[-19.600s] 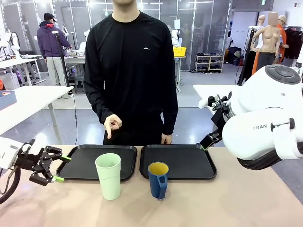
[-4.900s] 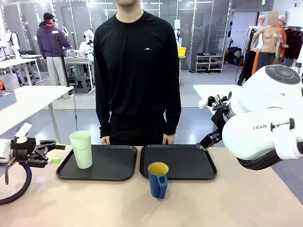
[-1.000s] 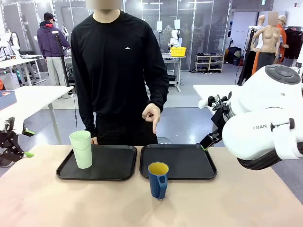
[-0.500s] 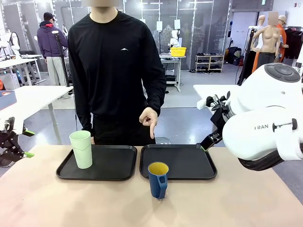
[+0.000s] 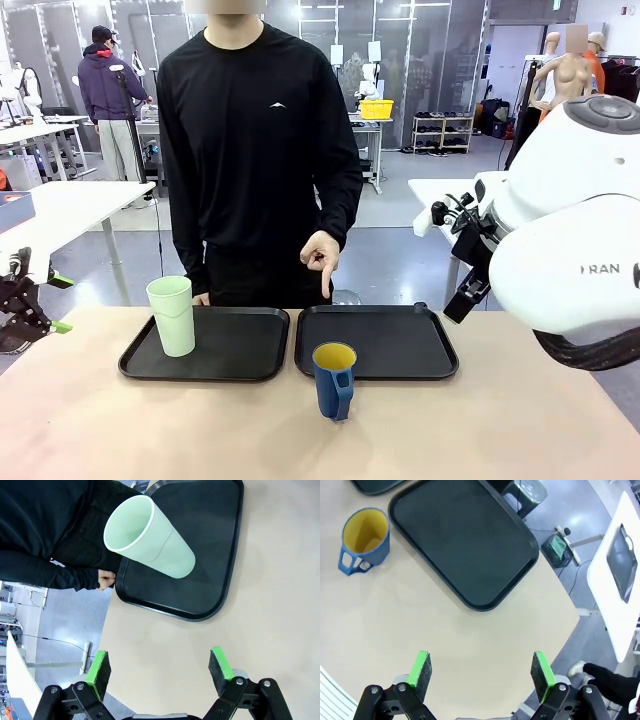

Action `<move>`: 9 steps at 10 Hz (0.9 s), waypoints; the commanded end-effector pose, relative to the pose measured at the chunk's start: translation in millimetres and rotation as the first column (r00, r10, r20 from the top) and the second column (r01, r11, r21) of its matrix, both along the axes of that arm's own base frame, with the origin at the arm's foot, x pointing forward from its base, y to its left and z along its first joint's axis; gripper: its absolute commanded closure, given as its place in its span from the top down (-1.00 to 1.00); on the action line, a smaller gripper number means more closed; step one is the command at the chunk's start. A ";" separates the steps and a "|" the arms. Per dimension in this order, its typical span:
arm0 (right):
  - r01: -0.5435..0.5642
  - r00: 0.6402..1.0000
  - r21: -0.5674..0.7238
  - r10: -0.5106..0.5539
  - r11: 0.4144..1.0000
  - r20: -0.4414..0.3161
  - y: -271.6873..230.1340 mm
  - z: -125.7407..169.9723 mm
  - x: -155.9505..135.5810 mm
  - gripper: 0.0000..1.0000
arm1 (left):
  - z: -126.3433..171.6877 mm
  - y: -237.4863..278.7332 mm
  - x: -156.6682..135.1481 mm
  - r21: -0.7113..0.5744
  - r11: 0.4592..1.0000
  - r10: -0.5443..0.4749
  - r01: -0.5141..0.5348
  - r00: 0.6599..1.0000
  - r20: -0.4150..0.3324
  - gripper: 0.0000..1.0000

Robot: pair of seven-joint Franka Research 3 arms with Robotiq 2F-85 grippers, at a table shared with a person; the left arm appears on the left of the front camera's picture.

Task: Sort and store the cups by type.
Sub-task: Pick up the Handle plastic cup and place it into the empty Flat Tray.

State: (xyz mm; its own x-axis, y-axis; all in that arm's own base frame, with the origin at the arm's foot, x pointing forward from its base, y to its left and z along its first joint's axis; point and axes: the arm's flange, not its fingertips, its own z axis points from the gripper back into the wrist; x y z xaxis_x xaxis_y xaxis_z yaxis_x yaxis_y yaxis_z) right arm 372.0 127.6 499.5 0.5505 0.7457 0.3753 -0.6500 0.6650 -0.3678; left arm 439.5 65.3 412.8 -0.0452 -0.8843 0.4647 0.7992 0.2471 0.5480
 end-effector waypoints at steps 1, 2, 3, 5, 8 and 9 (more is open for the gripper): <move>0.037 0.999 0.031 -0.036 0.999 -0.006 -0.1 -3.4 3.0 1.00 | -1.6 0.4 0.3 -0.004 1.000 -0.012 0.012 1.000 0.007 1.00; 0.037 0.999 0.031 -0.036 0.999 -0.006 -0.1 -3.4 3.0 1.00 | -1.6 0.4 0.3 -0.004 1.000 -0.012 0.012 1.000 0.007 1.00; 0.037 0.999 0.031 -0.036 0.999 -0.006 -0.1 -3.4 3.0 1.00 | -1.6 0.4 0.3 -0.004 1.000 -0.012 0.012 1.000 0.007 1.00; -0.268 0.963 -0.004 0.268 0.963 -0.002 2.0 -15.1 20.7 1.00 | -1.6 0.4 0.3 -0.004 1.000 -0.012 0.012 1.000 0.007 1.00; -0.452 0.892 -0.067 0.450 0.890 -0.043 -7.3 -33.4 33.1 1.00 | -1.6 0.4 0.3 -0.004 1.000 -0.012 0.012 1.000 0.007 1.00; -0.469 0.883 -0.111 0.464 0.876 -0.069 -8.8 -40.7 35.1 1.00 | -1.6 0.4 0.3 -0.004 1.000 -0.012 0.012 1.000 0.007 1.00</move>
